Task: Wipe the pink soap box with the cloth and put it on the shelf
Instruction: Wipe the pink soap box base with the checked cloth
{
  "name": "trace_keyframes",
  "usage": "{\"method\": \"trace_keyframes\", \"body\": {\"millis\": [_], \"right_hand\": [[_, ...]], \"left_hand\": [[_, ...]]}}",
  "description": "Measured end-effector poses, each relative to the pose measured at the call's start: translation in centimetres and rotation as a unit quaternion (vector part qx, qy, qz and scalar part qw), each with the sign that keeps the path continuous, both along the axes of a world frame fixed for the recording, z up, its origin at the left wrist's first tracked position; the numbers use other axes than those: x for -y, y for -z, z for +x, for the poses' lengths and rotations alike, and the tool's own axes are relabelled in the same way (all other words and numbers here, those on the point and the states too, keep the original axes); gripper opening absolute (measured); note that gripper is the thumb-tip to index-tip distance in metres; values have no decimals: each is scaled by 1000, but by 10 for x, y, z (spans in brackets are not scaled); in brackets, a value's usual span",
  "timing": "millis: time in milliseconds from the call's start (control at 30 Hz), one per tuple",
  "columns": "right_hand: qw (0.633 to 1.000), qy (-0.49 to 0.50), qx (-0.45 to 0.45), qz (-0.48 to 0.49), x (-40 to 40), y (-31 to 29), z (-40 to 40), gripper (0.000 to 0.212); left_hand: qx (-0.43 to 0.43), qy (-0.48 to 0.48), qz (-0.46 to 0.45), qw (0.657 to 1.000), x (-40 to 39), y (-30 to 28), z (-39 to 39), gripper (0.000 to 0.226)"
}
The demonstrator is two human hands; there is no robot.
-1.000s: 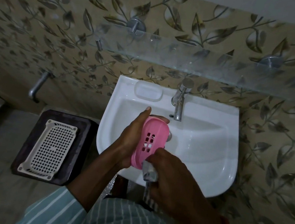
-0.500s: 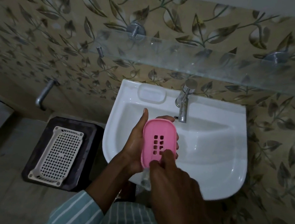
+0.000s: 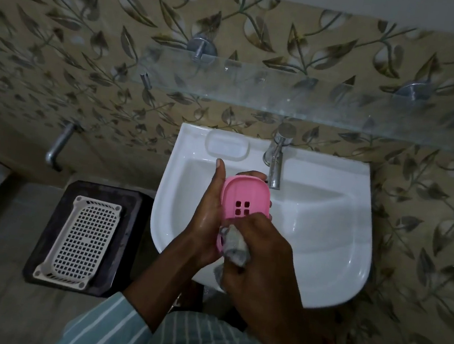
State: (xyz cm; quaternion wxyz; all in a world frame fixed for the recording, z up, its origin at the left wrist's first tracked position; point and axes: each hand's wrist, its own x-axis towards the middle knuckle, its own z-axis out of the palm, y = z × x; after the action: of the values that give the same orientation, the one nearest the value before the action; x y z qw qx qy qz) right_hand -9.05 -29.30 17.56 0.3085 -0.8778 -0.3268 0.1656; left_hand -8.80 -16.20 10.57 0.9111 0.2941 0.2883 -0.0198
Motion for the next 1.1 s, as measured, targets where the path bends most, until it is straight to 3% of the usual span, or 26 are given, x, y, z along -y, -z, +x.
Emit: {"method": "trace_keyframes", "body": {"millis": [100,200,267,467,600,700,900,1000,1100], "right_hand": [[988,-78,99,-88,15,1,5,52],[977,-41,186,-90,21,4,22,55],[975,4,216,-56,12,2,33,44],[986,119,107,54,5,1,48,21],[967,219,107,74,21,2,71,16],[974,174,28,145,9,0,55,24],[982,75,-3,175,0,10,14,50],[987,-16,67,147,4,6,23,52],[976,-76,205,-2,6,6,32,51]], "left_hand": [[0,7,-3,1000,-9,-1,-4,79],[-28,34,21,999,-3,-3,-6,84],[-59,52,33,996,9,-6,-6,85],[-81,33,86,992,1,-9,-7,81],[-82,37,90,992,-3,-14,-13,79],[-101,33,108,988,10,-20,-6,86],[-100,9,72,992,5,-25,1,87],[-102,19,95,990,2,-26,-1,86],[-113,26,129,985,5,-28,-2,86]]}}
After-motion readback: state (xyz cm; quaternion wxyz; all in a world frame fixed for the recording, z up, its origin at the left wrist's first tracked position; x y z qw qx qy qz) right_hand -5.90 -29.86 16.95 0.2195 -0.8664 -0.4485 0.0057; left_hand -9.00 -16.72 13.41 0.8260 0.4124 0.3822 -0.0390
